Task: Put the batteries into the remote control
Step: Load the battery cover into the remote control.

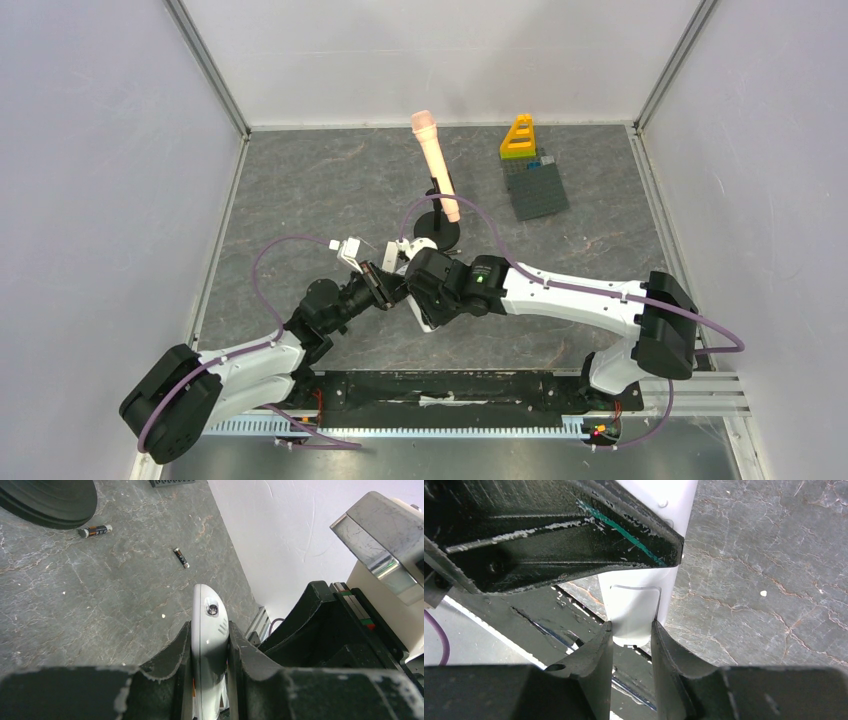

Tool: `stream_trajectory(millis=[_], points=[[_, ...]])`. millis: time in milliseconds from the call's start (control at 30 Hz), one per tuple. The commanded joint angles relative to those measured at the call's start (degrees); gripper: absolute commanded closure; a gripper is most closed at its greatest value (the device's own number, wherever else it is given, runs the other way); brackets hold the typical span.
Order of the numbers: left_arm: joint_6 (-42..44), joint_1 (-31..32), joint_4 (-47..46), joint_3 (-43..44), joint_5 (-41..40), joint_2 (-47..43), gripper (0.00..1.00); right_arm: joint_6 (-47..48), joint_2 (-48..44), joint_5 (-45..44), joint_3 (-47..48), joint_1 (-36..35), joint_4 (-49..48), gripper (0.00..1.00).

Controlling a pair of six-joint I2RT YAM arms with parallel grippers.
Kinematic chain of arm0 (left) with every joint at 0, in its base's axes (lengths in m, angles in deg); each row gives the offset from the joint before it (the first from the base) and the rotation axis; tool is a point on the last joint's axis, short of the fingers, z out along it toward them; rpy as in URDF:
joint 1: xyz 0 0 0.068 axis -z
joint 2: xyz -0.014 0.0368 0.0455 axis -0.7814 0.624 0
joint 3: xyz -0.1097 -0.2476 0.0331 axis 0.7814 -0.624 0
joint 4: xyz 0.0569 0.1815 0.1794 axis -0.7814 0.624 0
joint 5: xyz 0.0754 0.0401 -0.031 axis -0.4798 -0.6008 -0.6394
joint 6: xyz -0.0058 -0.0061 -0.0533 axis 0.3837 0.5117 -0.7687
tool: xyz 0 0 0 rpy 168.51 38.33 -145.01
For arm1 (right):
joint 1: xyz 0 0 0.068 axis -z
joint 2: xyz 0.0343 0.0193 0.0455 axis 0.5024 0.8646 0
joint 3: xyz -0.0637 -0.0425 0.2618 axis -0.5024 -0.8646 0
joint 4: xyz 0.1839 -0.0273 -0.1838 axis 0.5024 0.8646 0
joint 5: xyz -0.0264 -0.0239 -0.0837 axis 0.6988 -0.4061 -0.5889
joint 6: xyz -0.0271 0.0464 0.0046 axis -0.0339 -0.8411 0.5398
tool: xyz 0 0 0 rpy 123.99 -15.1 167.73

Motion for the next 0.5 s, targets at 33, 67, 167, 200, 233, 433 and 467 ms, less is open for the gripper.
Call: stream_trajectory(millis=[33, 67, 167, 200, 233, 433, 467], points=[[-1.7, 0.3, -5.5, 0.4, 1.4, -0.3, 0.98, 0.5, 0.7, -0.3, 2.0, 0.7, -1.1, 0.88], [-1.8, 0.4, -5.5, 0.4, 1.5, -0.3, 0.98, 0.3, 0.8, -0.6, 2.0, 0.8, -1.2, 0.88], [-2.3, 0.3, -5.6, 0.5, 1.8, -0.4, 0.98, 0.4, 1.1, -1.0, 2.7, 1.0, -1.3, 0.87], [-2.5, 0.3, -5.6, 0.5, 1.9, -0.4, 0.98, 0.5, 1.4, -1.1, 3.0, 1.0, -1.2, 0.86], [-2.5, 0.3, -5.8, 0.5, 2.0, -0.4, 0.98, 0.7, 1.6, -1.1, 3.3, 1.1, -1.2, 0.85], [-2.9, 0.3, -5.9, 0.6, 2.5, -0.7, 0.98, 1.2, 3.0, -1.1, 4.5, 1.4, -1.3, 0.8], [-3.1, 0.3, -6.0, 0.5, 2.5, -0.7, 0.98, 1.3, 3.1, -1.2, 4.6, 1.5, -1.2, 0.79]])
